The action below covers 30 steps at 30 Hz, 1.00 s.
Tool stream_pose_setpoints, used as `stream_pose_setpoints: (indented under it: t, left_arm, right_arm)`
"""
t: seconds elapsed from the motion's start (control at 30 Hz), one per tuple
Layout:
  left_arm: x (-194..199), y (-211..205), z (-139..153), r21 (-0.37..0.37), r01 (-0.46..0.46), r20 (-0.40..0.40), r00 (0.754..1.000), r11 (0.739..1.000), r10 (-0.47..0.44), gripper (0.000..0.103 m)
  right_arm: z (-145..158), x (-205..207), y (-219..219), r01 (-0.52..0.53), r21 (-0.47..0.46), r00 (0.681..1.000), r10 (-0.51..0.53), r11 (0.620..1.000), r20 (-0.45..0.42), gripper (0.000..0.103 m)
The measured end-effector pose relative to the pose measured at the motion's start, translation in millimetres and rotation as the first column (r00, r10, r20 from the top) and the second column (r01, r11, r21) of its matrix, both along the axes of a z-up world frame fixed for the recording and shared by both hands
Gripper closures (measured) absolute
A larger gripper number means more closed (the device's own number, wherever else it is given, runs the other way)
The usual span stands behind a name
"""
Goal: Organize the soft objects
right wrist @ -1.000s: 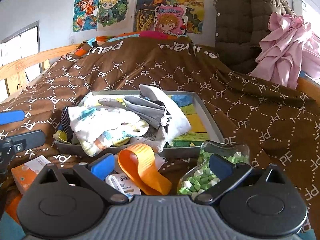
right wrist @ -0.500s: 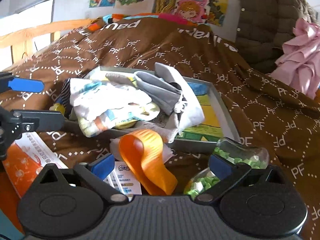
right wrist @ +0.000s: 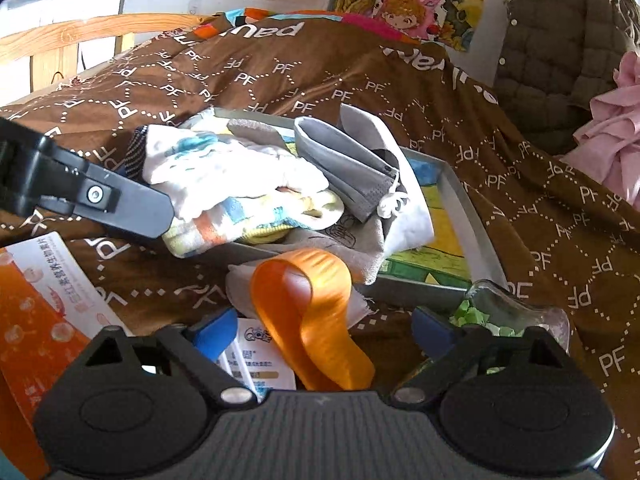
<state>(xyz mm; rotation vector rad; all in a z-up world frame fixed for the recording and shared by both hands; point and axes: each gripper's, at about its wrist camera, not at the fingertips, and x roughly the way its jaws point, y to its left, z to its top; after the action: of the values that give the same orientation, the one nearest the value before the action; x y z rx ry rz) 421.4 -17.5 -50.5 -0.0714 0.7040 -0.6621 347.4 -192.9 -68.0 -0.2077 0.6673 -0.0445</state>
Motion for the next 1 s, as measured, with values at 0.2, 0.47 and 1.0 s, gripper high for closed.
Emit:
stream_pose_setpoints:
  t: [0.2, 0.47, 1.0]
  left_arm:
    - [14.8, -3.3, -7.7, -0.01, -0.037, -0.129, 0.991, 0.999, 0.035, 0.001]
    - [25.0, -13.3, -12.7, -0.062, -0.038, -0.236, 0.972, 0.997, 0.022, 0.001]
    - [21.1, -29.6, -25.4, -0.047, -0.025, -0.264, 0.964, 0.999, 0.012, 0.003]
  right_arm:
    - [-2.4, 4.9, -6.7, 0.016, 0.025, 1.0, -0.016, 1.0, -0.017, 0.02]
    - [-2.8, 3.8, -5.6, -0.017, 0.031, 1.0, 0.017, 0.999, -0.008, 0.036]
    - [-2.1, -3.2, -13.9, -0.039, 0.041, 0.999, 0.038, 0.998, 0.014, 0.083]
